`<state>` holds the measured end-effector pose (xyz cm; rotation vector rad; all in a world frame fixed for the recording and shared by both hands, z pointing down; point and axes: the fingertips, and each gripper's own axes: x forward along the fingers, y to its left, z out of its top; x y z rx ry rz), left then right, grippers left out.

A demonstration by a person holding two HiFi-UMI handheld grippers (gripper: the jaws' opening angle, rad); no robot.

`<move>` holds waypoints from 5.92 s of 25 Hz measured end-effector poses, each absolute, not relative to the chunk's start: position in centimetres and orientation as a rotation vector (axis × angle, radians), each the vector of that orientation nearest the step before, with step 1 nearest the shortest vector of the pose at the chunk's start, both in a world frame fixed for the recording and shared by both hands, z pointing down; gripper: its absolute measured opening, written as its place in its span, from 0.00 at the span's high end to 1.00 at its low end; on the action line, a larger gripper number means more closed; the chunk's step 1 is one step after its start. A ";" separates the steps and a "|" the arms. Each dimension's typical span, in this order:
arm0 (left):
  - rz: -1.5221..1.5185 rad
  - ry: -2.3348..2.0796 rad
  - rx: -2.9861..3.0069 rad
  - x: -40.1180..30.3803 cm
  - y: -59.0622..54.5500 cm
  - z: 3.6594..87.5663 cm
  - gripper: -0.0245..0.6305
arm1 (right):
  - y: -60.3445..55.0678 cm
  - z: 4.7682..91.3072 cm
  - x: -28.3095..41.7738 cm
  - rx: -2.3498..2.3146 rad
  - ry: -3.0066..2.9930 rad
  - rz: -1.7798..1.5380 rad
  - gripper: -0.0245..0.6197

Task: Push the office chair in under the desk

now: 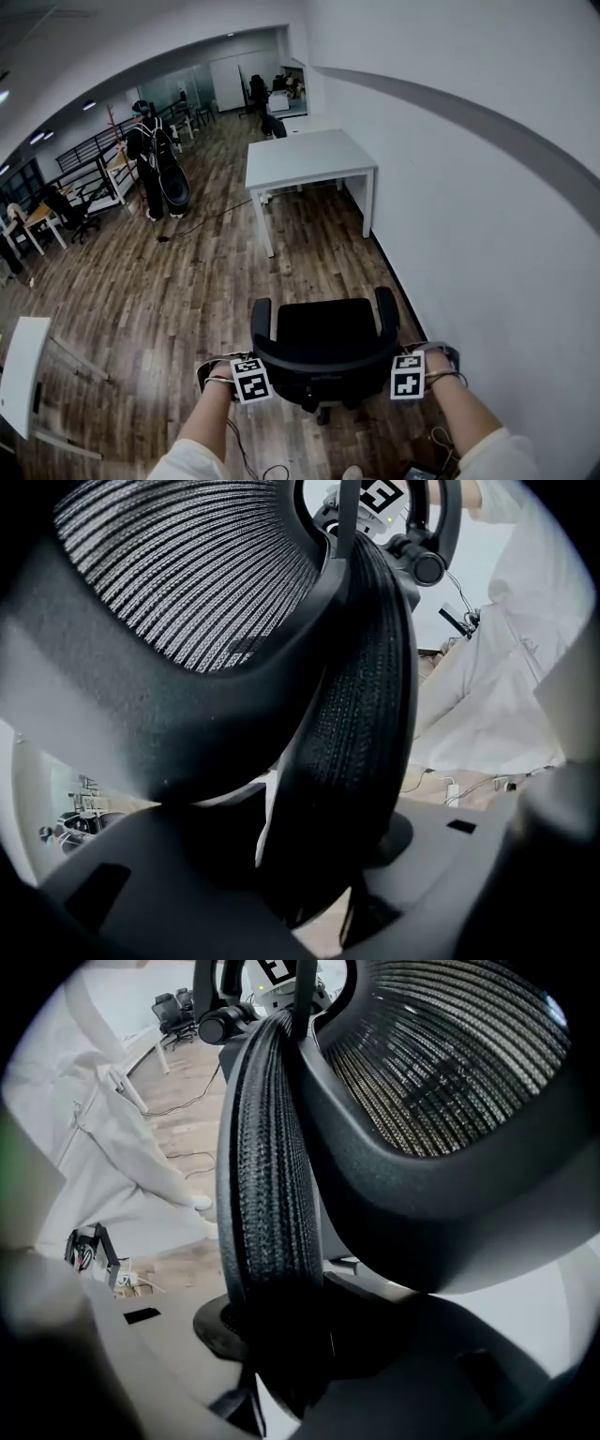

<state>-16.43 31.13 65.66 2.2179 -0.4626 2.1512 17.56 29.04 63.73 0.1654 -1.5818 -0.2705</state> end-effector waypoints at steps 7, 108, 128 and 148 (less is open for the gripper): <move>2.151 -0.460 2.208 -16.7 30.1 65.6 0.65 | 27.8 63.7 17.3 0.141 -1.585 -0.270 0.71; 2.008 -0.393 2.262 -13.9 -10.3 65.7 0.59 | -14.0 63.6 18.9 0.116 -1.608 -0.282 0.71; 2.042 -0.496 2.312 -17.9 -20.6 65.5 0.64 | -23.3 63.7 15.0 0.136 -1.614 -0.293 0.71; 2.055 -0.438 2.253 -17.0 -30.5 65.7 0.64 | -34.0 63.5 15.9 0.132 -1.613 -0.296 0.71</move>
